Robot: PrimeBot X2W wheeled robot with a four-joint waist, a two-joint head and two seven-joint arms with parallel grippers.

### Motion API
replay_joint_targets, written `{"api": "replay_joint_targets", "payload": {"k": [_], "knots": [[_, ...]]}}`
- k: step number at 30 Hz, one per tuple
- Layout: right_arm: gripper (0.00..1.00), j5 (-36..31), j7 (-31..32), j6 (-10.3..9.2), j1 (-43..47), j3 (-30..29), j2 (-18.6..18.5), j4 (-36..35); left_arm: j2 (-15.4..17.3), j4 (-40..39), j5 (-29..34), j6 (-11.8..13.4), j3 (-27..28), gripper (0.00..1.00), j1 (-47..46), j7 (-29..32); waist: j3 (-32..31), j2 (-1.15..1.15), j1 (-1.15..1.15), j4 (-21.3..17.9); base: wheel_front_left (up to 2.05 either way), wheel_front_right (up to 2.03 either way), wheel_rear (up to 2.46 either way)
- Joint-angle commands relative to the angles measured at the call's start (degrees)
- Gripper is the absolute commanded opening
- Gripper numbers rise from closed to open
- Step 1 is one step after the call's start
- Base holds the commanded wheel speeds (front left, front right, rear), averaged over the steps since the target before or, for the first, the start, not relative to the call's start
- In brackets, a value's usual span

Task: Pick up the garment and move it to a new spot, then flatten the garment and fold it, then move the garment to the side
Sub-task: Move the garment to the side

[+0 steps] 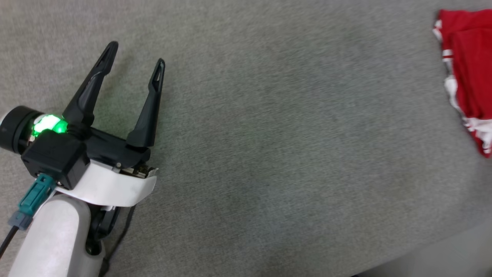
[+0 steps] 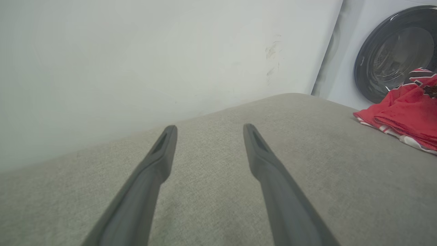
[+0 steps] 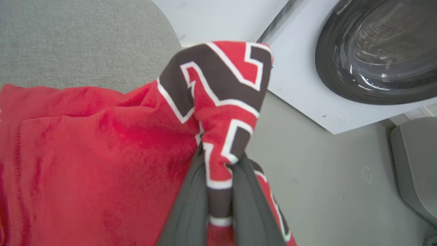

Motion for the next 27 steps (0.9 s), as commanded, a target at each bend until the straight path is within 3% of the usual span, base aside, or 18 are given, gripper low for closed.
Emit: {"api": "replay_joint_targets", "payload": {"k": [1,2,3,4,10,17,22,27], "knots": [[0.08,-2.0,-2.0,-0.04,-1.0,-1.0,0.5,0.2,0.1,-0.3,0.2,-0.2,-0.2,1.00,-1.1,-0.1,2.6,0.00,-0.01,1.5,0.00,0.00,0.00],[0.34,-3.0,-3.0,-0.04,-1.3,-2.1,1.3,0.8,0.1,-0.4,0.2,-0.3,-0.3,1.00,-1.5,-0.2,3.0,0.00,-0.01,1.8,0.00,0.00,0.00],[0.78,-4.8,-3.6,-0.04,-1.1,-3.2,1.9,1.8,0.1,-0.3,0.2,-0.3,-0.5,1.00,-1.7,-0.3,3.3,0.00,-0.01,2.1,0.00,0.00,0.00],[1.00,-5.9,-5.2,-0.04,-1.4,-4.1,2.4,2.1,0.0,-0.1,0.2,-0.4,-0.7,1.00,-2.0,-0.3,3.5,0.00,-0.01,2.3,0.00,0.00,0.00],[1.00,-11.9,-8.6,-0.04,-1.6,-9.6,5.1,5.6,-0.2,1.5,-0.1,0.0,-0.8,1.00,-2.2,-1.2,2.7,0.00,-0.01,3.0,0.00,0.00,0.00],[1.00,-15.5,-12.1,-0.04,0.9,-14.8,7.3,5.2,-1.1,4.5,-1.0,1.1,-0.5,1.00,1.0,-3.0,-3.2,0.00,-0.01,3.2,0.00,0.00,0.00],[1.00,-14.4,-14.0,-0.04,4.9,-13.2,8.2,2.3,-2.5,6.7,-1.9,2.7,-0.1,1.00,4.5,-4.4,-9.7,0.00,-0.01,4.0,0.00,0.00,0.00],[1.00,-11.9,-14.4,-0.04,13.1,-10.6,10.7,-6.1,-4.2,8.4,-2.6,5.2,0.6,1.00,9.4,-5.4,-16.7,0.00,-0.01,5.6,0.00,0.00,0.00]]}}
